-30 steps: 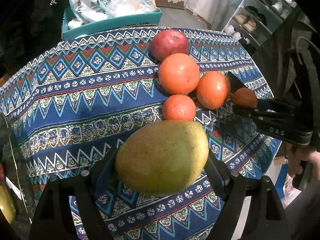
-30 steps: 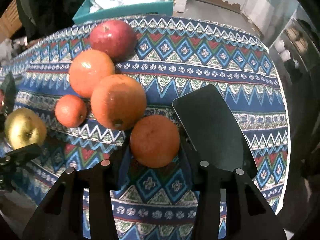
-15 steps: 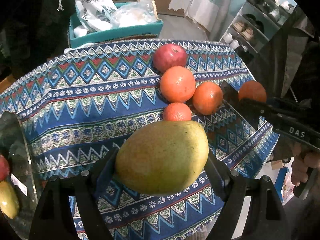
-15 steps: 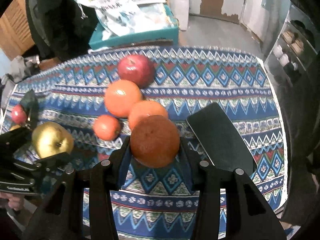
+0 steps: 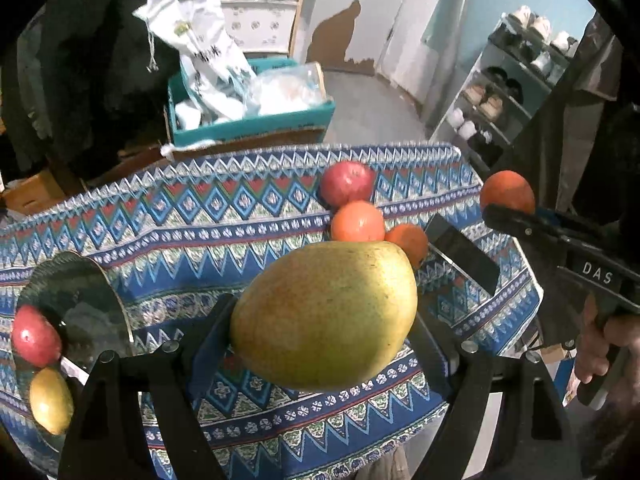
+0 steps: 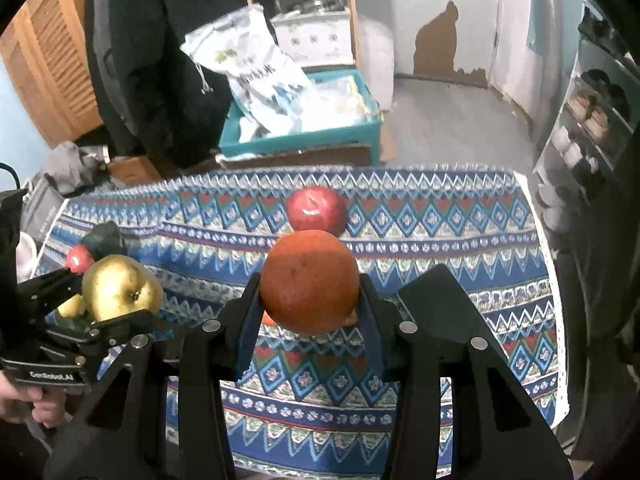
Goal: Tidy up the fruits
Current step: 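Carry the mango with the left tool while the right tool carries the orange toward the glass bowl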
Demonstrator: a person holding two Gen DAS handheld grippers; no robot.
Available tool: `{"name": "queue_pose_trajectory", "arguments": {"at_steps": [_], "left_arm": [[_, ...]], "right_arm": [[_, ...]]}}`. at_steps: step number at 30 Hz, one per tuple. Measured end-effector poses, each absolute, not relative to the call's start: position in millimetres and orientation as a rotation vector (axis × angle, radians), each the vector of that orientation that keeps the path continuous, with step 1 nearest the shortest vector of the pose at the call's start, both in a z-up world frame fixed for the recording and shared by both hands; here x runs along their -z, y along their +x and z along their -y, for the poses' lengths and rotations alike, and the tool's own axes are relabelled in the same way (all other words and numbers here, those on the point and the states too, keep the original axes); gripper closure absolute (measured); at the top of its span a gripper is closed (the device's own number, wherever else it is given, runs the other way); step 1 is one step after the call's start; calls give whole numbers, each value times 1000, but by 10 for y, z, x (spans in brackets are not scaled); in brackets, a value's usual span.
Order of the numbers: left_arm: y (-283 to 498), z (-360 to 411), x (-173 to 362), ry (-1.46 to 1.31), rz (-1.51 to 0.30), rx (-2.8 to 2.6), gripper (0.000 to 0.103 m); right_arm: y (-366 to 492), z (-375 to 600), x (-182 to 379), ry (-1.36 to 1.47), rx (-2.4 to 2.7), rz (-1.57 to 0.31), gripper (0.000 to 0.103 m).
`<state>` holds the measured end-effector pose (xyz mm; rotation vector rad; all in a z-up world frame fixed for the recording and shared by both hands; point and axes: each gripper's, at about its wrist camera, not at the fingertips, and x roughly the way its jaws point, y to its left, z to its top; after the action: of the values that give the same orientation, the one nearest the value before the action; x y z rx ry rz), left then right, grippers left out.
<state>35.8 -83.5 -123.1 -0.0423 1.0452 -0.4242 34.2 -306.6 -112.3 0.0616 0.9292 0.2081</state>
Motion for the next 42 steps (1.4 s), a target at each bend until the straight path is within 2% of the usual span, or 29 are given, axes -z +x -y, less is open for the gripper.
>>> {"name": "queue_pose_trajectory", "arguments": {"at_steps": [22,42], "left_arm": [[246,585,648,-51,-900,379,19],[218,-101,550,-125,-854,271,19]], "right_arm": [[223,2701,572,46,-266,-800,59],[354,1982,437,1,-371,-794,59]]}}
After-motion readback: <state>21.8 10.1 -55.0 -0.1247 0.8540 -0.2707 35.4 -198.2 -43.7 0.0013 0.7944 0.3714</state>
